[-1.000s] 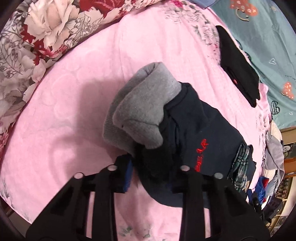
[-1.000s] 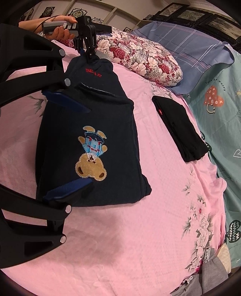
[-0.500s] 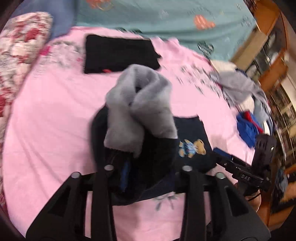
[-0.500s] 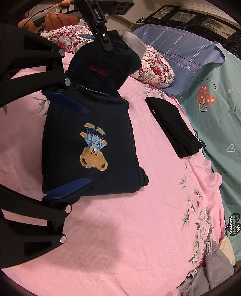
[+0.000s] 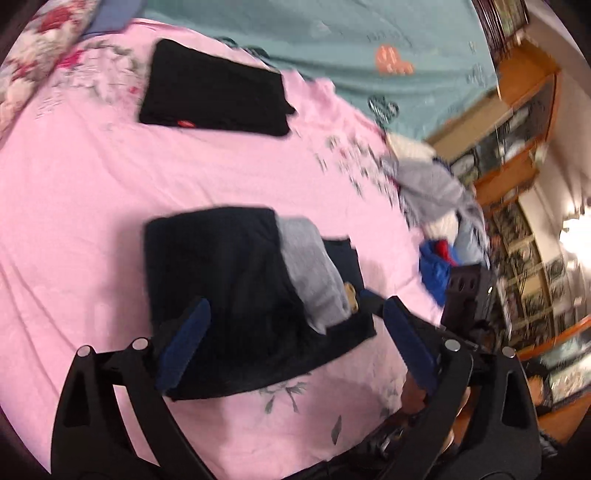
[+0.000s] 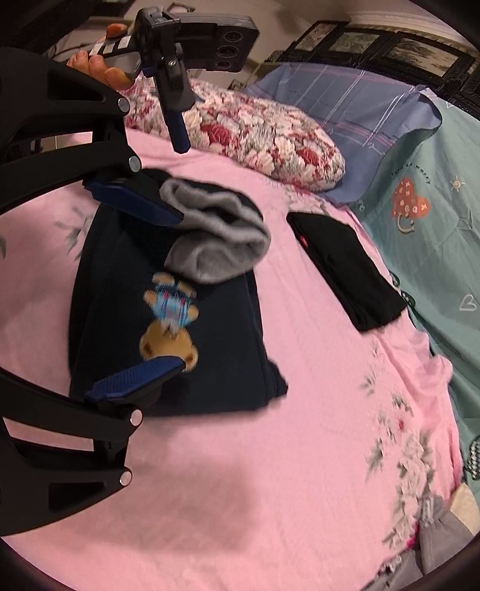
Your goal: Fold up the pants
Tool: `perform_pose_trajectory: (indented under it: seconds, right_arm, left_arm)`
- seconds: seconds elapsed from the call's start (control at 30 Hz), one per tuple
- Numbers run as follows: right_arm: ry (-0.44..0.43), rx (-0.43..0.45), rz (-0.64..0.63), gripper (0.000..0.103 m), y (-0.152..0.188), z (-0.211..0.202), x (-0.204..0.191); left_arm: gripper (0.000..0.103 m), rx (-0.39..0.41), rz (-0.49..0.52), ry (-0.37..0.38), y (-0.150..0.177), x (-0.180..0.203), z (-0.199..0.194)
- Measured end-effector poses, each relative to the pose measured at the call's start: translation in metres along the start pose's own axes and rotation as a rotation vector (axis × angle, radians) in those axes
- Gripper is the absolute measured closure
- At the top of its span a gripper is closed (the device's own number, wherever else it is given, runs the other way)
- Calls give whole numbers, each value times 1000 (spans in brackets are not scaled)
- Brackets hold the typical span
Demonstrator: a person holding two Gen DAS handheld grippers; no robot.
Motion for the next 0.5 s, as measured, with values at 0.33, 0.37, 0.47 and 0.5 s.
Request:
perform_pose_trajectory:
  seconds: [0.33, 0.37, 0.47, 0.5]
  right_arm:
    - [-24, -104, -2, 11, -10, 72, -32]
    - [-21, -123, -11, 12, -10, 82, -34]
    - [86, -137, -94, 45, -11, 100, -35]
    - [81, -136, -114, 60, -11, 103, -39]
  left_arm:
    - [4, -145, -39, -360, 43, -90, 75]
    - [4, -125, -19, -378, 42, -87, 76]
    - [4, -130, -21, -381, 41, -90, 76]
    - [4, -138, -36, -368, 40, -92, 75]
Point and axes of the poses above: each gripper's, at about its wrist camera, not at the fingertips, and z roughly the way its jaws point, x to its right, y to its underside, the point moved 10 cm from there along z, roughly the way its jaws point, and after that the axes turned 13 degrees about -y, right-handed, at the moved point
